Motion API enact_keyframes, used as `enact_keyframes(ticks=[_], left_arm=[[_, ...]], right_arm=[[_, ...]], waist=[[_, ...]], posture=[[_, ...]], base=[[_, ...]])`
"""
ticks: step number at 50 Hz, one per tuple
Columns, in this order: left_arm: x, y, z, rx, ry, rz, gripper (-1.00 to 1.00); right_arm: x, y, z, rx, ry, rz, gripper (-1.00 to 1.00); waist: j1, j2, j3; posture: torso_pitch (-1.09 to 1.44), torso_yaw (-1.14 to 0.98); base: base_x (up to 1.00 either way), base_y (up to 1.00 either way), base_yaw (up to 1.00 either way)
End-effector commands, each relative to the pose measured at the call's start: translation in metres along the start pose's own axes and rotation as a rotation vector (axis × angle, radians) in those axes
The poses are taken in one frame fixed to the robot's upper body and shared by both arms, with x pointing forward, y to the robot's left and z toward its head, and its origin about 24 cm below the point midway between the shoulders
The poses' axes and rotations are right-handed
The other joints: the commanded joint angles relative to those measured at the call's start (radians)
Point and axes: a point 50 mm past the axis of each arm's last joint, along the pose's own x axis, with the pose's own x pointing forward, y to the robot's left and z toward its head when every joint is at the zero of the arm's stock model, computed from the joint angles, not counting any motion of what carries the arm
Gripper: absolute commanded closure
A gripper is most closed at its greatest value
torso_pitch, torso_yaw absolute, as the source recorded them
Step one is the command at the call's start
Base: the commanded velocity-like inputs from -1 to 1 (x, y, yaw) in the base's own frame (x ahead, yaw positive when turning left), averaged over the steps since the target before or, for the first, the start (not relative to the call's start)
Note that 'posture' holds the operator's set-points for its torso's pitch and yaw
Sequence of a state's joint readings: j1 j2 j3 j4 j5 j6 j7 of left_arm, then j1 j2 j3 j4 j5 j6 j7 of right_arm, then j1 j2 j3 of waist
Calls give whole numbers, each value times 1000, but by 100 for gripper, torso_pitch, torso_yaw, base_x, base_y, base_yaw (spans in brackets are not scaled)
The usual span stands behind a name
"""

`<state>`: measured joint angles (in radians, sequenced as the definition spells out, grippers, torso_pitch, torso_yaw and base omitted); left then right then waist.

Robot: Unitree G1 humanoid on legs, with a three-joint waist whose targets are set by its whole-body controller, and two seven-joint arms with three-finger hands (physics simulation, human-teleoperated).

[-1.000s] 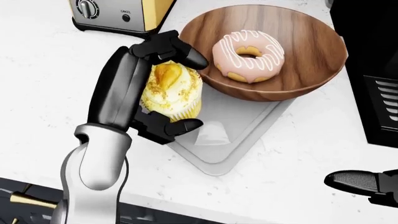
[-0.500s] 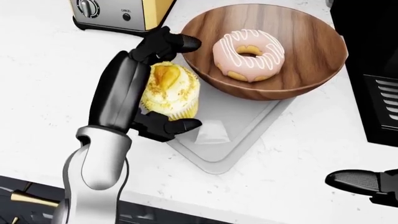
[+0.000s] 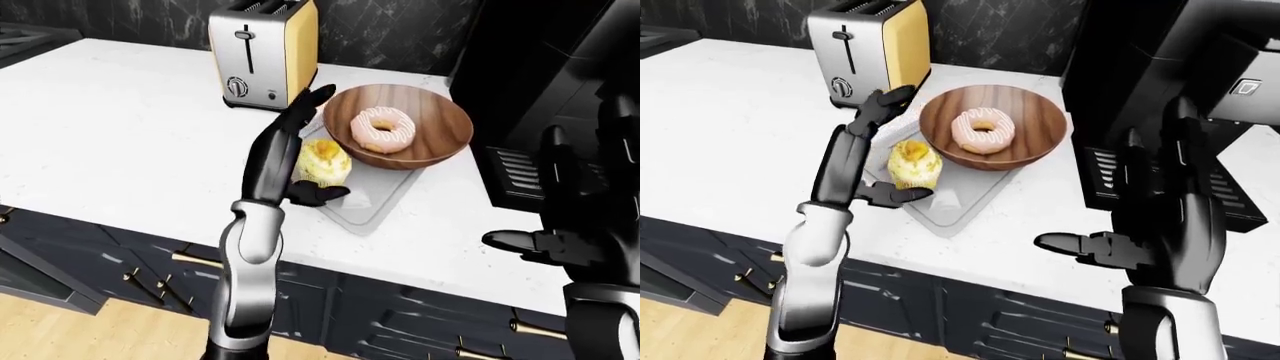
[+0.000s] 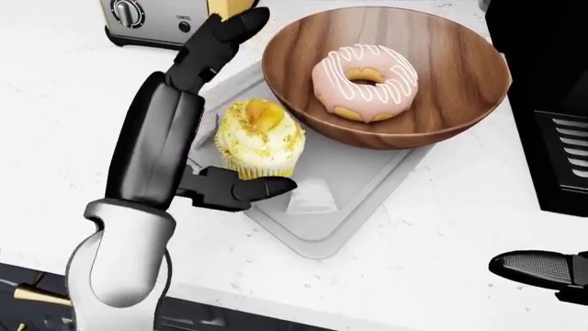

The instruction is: Pick up the bowl with donut and place it on the tray. Pick up the cupcake and place it on the tray.

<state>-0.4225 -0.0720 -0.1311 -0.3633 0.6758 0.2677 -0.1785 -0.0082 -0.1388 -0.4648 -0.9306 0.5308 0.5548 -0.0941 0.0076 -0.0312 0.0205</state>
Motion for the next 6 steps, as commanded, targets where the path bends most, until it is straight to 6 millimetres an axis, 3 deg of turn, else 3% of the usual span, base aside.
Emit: enact_keyframes(ticks=[1, 6], left_arm=[[-3, 11, 15, 0, -62, 30, -49], [-13, 28, 24, -13, -67, 60, -51]], right_arm=[[0, 4, 12, -5, -66, 20, -100], [-1, 4, 15, -5, -71, 19, -100]], waist=[[0, -4, -16], [1, -3, -15]], posture=[[0, 0], [0, 0]], base=[[0, 0, 0], [0, 0, 0]])
